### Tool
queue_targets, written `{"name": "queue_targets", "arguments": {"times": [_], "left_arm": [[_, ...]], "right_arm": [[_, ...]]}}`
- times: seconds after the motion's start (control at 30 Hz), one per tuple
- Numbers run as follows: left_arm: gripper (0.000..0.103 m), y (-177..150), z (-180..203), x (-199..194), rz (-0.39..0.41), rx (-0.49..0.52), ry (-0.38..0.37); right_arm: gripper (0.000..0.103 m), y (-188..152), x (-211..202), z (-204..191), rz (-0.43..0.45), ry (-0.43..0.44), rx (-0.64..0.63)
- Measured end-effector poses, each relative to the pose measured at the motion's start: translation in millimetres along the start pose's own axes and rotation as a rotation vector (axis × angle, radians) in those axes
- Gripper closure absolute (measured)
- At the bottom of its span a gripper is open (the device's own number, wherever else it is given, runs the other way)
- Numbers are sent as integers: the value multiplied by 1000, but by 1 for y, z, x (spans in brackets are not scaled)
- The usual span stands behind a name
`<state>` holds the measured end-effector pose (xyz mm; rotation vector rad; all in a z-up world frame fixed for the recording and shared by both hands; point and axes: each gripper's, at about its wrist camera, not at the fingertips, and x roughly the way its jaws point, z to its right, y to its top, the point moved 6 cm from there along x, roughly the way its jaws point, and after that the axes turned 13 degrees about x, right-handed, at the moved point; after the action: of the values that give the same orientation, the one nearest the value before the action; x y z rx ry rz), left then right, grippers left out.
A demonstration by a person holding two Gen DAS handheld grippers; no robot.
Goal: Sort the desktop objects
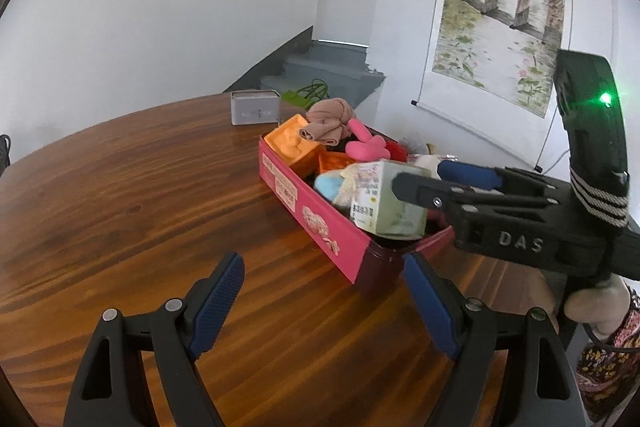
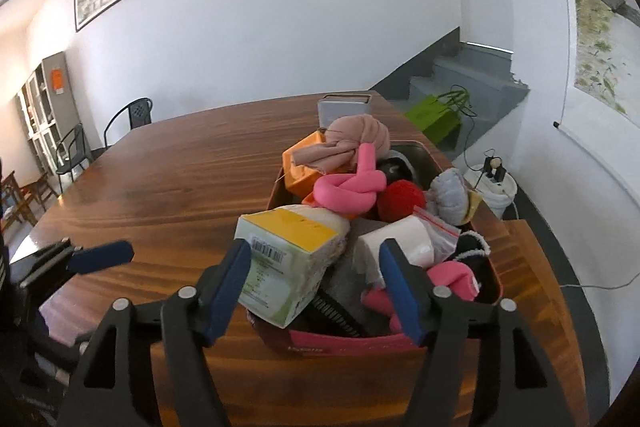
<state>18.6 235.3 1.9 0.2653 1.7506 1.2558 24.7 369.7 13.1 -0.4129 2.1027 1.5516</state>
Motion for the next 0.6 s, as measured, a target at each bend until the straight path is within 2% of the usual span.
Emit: {"name": "queue_targets", "arguments": {"times": [0.13,0.23,0.3,0.33,0.37,0.53,0.6], "left_arm": [[19,-4,-4,1,-4,-31,-14],[19,-7,-8,2,-11,-60,-14],[13,-9,-12,3,-23,-85,0],[4,-10,-14,4,-28,-97,7],[1,-9,-15,3,-23,-103,18],[1,-6,-16,-4,-14,-94,121],[1,-6,-13,-5,-16,-99,136]], "right_arm": [[29,-3,6,-3,2,-38,-32],[29,-9,8,-2,-19,-30,-24],[29,-12,9,-1,-34,-21,-18],[28,-13,8,-1,-38,-22,-15],[28,-14,7,0,-41,-23,-14],[24,-19,-12,6,-56,5,4],[23,-22,-18,15,-70,6,18]]}}
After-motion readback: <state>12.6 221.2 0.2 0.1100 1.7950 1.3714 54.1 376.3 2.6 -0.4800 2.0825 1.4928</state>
